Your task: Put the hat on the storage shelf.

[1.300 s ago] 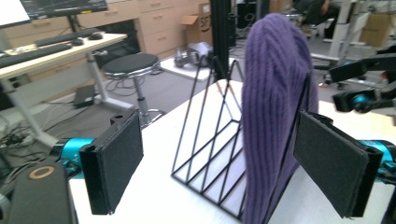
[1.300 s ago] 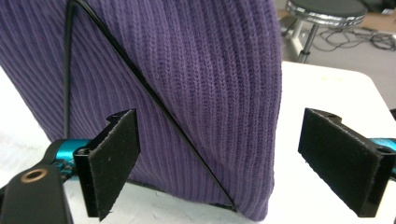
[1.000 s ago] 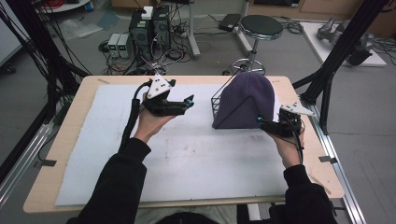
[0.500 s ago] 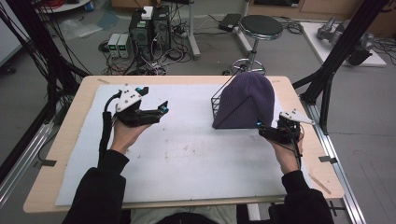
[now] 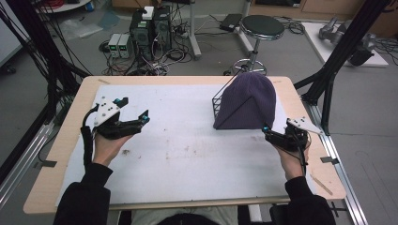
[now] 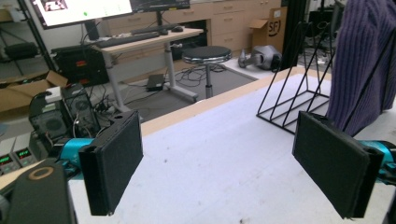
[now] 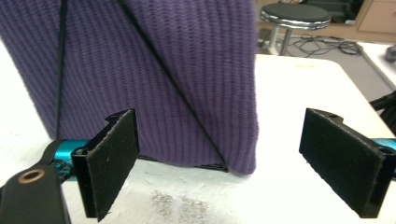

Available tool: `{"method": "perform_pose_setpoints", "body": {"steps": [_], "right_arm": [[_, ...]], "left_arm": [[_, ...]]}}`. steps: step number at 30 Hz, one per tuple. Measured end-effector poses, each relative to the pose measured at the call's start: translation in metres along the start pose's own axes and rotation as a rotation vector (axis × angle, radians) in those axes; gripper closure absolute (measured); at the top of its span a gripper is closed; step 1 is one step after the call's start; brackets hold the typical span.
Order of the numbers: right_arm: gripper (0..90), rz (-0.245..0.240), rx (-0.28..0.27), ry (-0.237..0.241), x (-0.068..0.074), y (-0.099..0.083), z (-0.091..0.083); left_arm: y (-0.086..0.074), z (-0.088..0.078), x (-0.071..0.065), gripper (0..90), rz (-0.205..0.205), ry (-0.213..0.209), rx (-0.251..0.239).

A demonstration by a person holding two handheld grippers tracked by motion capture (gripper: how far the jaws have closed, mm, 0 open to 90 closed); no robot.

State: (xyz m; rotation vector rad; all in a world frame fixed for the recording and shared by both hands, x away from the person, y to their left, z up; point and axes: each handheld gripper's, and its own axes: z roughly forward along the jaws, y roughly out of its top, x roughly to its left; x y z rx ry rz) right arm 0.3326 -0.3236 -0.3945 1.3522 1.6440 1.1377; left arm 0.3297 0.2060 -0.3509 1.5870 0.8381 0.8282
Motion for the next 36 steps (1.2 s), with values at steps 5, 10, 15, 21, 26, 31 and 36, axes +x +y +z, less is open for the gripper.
{"method": "perform_pose_setpoints", "body": {"steps": [5,10,15,21,26,31,36], "right_arm": [[11.4,0.017,-0.011,-0.012,-0.005,-0.006,-0.003],[11.4,0.021,-0.006,-0.022,-0.007,-0.012,-0.005],[11.5,0.031,-0.031,-0.035,-0.007,-0.019,-0.009],[11.5,0.034,-0.069,-0.052,-0.005,-0.029,-0.013],[11.5,0.041,-0.076,-0.052,-0.002,-0.035,-0.014],[11.5,0.059,-0.115,-0.061,-0.001,-0.040,-0.013],[11.5,0.046,-0.162,-0.059,0.005,-0.045,-0.014]], "left_arm": [[-0.015,-0.012,0.005,15.8,-0.017,0.037,0.015],[-0.026,-0.024,0.008,15.8,-0.023,0.093,-0.017],[-0.038,-0.037,0.004,15.8,-0.011,0.173,-0.052],[-0.061,-0.054,0.005,16.0,-0.044,0.287,-0.092],[-0.071,-0.066,0.008,16.0,-0.075,0.348,-0.103],[-0.076,-0.072,0.007,16.0,-0.092,0.387,-0.089],[-0.086,-0.076,0.002,16.0,-0.080,0.429,-0.096]]}}
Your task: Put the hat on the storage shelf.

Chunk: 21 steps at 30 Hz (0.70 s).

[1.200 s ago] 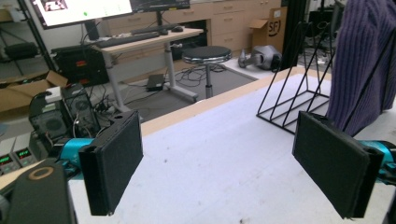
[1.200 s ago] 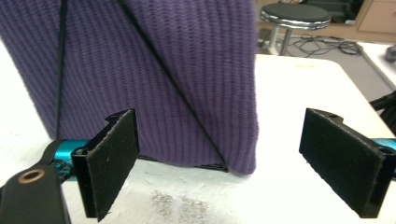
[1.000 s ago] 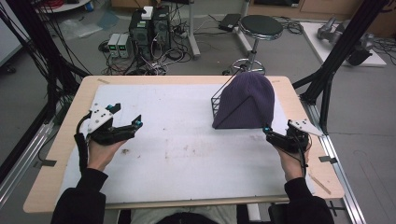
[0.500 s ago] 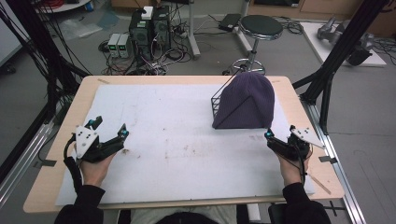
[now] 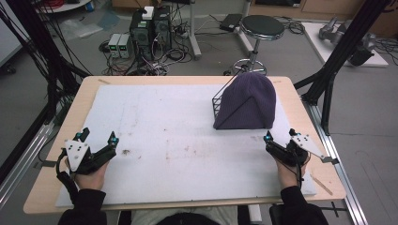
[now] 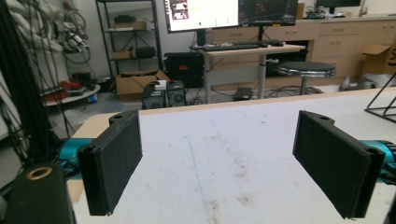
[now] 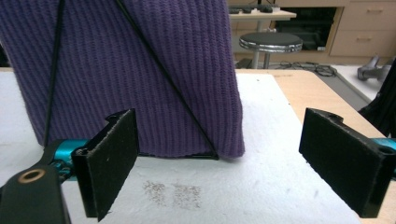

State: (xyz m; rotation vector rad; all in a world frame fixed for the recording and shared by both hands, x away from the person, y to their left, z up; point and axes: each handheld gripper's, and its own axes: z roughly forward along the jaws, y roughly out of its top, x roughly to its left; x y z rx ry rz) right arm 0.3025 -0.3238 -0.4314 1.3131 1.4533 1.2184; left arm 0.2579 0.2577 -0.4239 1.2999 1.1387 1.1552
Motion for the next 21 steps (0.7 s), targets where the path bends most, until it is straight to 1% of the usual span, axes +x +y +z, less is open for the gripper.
{"method": "perform_pose_setpoints", "body": {"steps": [2,5,7,8,10,11,13,14,16,19,21], "right_arm": [[11.5,-0.009,-0.003,-0.001,0.0027,-0.0015,-0.0005],[11.5,-0.028,-0.007,0.000,0.0050,-0.0027,-0.0001],[11.5,-0.043,-0.008,-0.003,0.0054,-0.0033,-0.0001],[11.5,-0.038,-0.001,-0.001,0.0061,-0.0036,-0.0004],[11.5,-0.047,-0.002,0.001,0.0060,-0.0039,0.0000],[11.5,-0.042,0.006,0.003,0.0067,-0.0042,0.0000],[11.5,-0.048,0.005,0.003,0.0065,-0.0046,0.0004],[11.5,-0.052,0.004,0.003,0.0065,-0.0047,0.0001],[11.5,-0.051,0.006,0.006,0.0067,-0.0046,-0.0009],[11.5,-0.067,0.011,0.011,0.0072,-0.0054,-0.0005],[11.5,-0.067,0.020,0.018,0.0087,-0.0060,-0.0004]], "left_arm": [[-0.0051,-0.0015,0.0008,16.1,-0.015,0.012,0.004],[-0.0055,-0.0024,0.0035,16.1,-0.022,0.017,0.000],[-0.0057,-0.0031,0.0048,16.1,-0.033,0.013,0.003],[-0.0059,-0.0037,0.0051,16.1,-0.042,0.009,0.002],[-0.0054,-0.0048,0.0053,16.1,-0.049,-0.001,-0.010],[-0.0051,-0.0055,0.0054,16.2,-0.045,0.001,-0.017],[-0.0055,-0.0055,0.0060,16.1,-0.035,0.005,-0.014],[-0.0059,-0.0056,0.0068,16.1,-0.037,0.003,-0.004],[-0.0063,-0.0055,0.0067,16.1,-0.048,-0.001,-0.004],[-0.0062,-0.0056,0.0042,16.1,-0.042,-0.011,-0.004],[-0.0065,-0.0050,0.0032,16.4,-0.038,-0.017,0.000]]}}
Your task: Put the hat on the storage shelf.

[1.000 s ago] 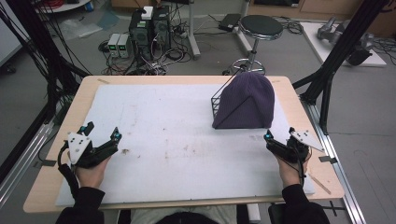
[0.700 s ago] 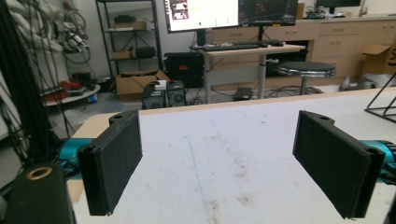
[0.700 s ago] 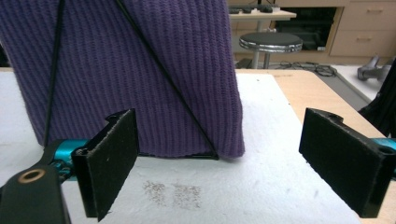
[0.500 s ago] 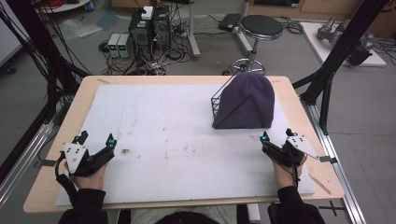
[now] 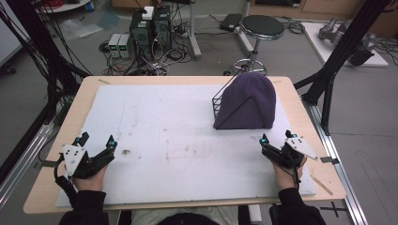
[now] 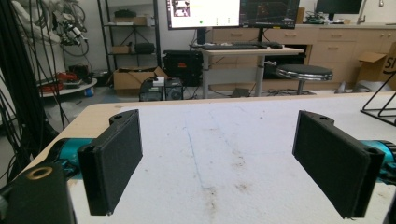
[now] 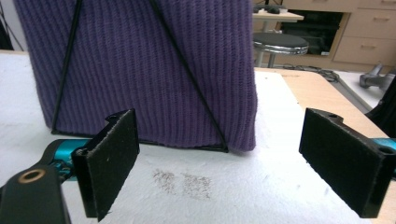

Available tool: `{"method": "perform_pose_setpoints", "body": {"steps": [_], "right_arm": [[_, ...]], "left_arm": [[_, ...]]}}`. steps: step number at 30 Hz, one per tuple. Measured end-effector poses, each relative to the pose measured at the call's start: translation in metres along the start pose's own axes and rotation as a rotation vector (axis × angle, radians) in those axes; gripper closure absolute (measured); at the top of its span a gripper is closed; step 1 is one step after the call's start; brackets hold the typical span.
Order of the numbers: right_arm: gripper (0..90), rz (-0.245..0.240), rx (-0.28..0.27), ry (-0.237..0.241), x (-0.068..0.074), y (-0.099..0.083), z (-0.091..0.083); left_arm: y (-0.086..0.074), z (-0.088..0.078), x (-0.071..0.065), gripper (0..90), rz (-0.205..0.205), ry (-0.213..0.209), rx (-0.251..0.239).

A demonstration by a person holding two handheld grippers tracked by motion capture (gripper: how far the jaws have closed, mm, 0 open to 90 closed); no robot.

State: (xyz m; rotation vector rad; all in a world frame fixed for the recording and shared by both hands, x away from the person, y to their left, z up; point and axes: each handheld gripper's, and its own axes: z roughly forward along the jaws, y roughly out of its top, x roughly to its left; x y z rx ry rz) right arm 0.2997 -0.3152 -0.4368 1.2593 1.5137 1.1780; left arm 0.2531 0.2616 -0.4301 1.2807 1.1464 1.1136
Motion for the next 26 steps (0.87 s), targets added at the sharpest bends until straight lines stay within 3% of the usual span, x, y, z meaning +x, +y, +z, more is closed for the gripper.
{"method": "perform_pose_setpoints", "body": {"steps": [26], "right_arm": [[11.5,-0.007,0.015,0.020,0.0002,-0.0015,0.0031]], "left_arm": [[-0.0017,0.0020,0.0001,17.2,-0.030,-0.033,0.009]]}}
